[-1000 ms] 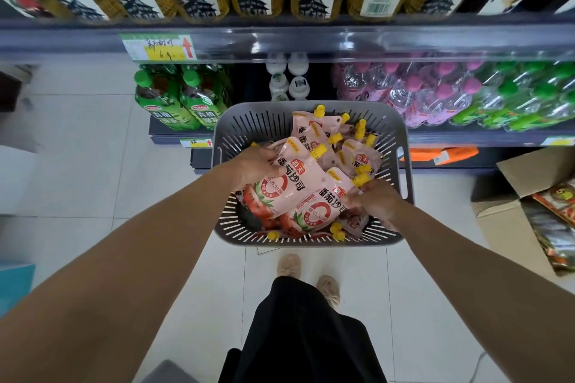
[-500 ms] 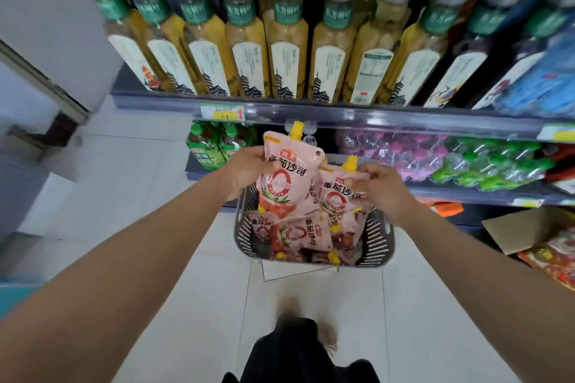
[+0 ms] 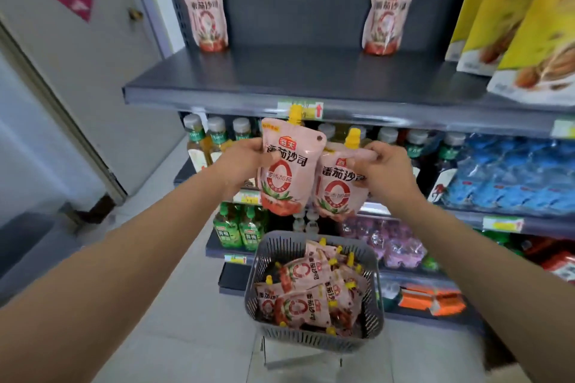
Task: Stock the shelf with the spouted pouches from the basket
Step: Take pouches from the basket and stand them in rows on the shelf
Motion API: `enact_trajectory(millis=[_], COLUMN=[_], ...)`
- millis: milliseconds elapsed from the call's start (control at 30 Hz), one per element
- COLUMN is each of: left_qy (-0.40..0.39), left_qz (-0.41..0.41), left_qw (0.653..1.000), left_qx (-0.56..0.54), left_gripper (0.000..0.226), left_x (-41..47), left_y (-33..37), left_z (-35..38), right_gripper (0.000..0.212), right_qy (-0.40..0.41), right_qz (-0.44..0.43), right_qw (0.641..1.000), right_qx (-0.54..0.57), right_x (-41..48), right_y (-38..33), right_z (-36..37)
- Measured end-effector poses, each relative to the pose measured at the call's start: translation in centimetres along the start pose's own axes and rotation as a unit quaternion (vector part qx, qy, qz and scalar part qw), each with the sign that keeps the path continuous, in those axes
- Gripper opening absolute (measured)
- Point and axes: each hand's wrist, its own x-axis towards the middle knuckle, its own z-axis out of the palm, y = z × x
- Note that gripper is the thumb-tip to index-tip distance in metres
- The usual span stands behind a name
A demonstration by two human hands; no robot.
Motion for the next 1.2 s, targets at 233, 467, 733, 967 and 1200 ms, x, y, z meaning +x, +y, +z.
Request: enact_trajectory(millis=[233,467,733,967,1200], left_qy=[0.040,0.110,0.202,0.203,0.194], left_qz=[0.068,0.121,0.162,0.174,0.157], left_qw=[0.996,0.985,0.964,0.960,0.966], left_qx=[-0.029,-0.048,-0.062,-0.078,-0.067], left_gripper=[0.019,0.017,0.017,0.016,0.016], left_x=[-3.3,-5.4,-2.9,3.8,12.0], left_y=[6.2,10.3,12.8,14.1,13.6], left_z=[-1.9,-4.7,-9.5,-16.6,-24.2], right_gripper=[0.022,0.020,0.021,0.023,0.021], right_qy=[0.024,0.037,0.051,0.082,0.105], right_qz=[-0.096,-0.151,-0.195,-0.215,-0.195], right_qw=[0.995,0.988,0.979,0.973,0.975], right_qx=[0.014,0.010,-0.014,-0.010,-0.033], right_x=[0.8,2.0,5.3,11.4,19.6], right_y=[-7.3,-12.5,-16.6,-19.1,-20.3], right_z=[-1.1,-1.1,2.0,8.0,15.0])
